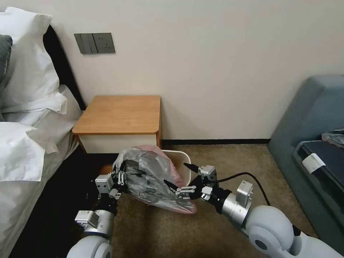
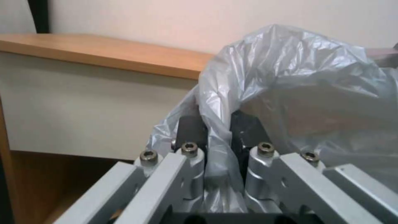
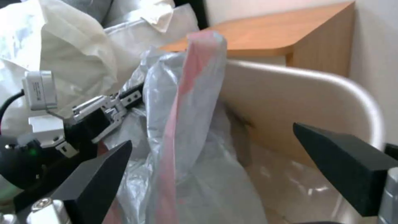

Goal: Pick up the garbage bag from the table and place it over the trash can.

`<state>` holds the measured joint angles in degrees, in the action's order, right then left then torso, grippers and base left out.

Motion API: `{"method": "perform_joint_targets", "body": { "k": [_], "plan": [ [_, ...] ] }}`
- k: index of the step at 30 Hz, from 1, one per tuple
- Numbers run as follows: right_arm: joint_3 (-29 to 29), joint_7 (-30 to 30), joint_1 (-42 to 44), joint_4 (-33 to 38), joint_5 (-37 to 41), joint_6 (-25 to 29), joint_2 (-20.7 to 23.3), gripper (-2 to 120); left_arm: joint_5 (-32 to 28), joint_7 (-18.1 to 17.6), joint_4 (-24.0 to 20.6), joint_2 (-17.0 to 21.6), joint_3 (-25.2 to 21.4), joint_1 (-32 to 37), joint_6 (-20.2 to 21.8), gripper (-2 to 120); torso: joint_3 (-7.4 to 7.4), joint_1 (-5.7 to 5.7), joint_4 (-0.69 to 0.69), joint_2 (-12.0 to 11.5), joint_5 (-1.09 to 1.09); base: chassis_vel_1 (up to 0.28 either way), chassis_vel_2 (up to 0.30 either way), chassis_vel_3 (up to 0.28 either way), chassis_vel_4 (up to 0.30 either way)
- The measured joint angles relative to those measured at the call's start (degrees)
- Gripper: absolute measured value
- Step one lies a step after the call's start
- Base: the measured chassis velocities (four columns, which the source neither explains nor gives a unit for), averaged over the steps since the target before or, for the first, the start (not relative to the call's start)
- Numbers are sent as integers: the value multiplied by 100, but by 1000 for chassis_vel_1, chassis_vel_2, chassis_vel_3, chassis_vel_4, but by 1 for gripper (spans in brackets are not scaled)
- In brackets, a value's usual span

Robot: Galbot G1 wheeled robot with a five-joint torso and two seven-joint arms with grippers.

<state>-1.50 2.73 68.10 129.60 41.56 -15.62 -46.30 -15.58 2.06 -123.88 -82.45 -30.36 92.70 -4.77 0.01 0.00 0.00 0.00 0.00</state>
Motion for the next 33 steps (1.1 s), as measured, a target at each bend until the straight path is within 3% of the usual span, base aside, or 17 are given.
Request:
{"method": "perform_joint_targets", "body": {
  "k": [6,9,25,27,33],
  "plan": [
    [72,1,-28,-122,-25,-13,-112,87,7,15,0,4,-2,11,-17,7,0,0,0,0,0,0,0,0,0],
    [69,7,2,-134,-61,-11,-132,69,27,17,4,-7,-1,13,-27,7,-1,0,0,0,0,0,0,0,0],
    [36,17,158,-107,-235,44,-245,18,59,21,5,-36,-15,30,-67,7,-1,0,0,0,0,0,0,0,0],
    [28,21,159,-107,-265,56,-265,3,76,55,49,-28,-37,23,-122,7,-1,0,0,0,0,0,0,0,0],
    [8,24,202,-126,-322,108,-289,0,200,183,140,-19,-73,16,-292,7,-1,0,0,0,0,0,0,0,0]
  ]
}}
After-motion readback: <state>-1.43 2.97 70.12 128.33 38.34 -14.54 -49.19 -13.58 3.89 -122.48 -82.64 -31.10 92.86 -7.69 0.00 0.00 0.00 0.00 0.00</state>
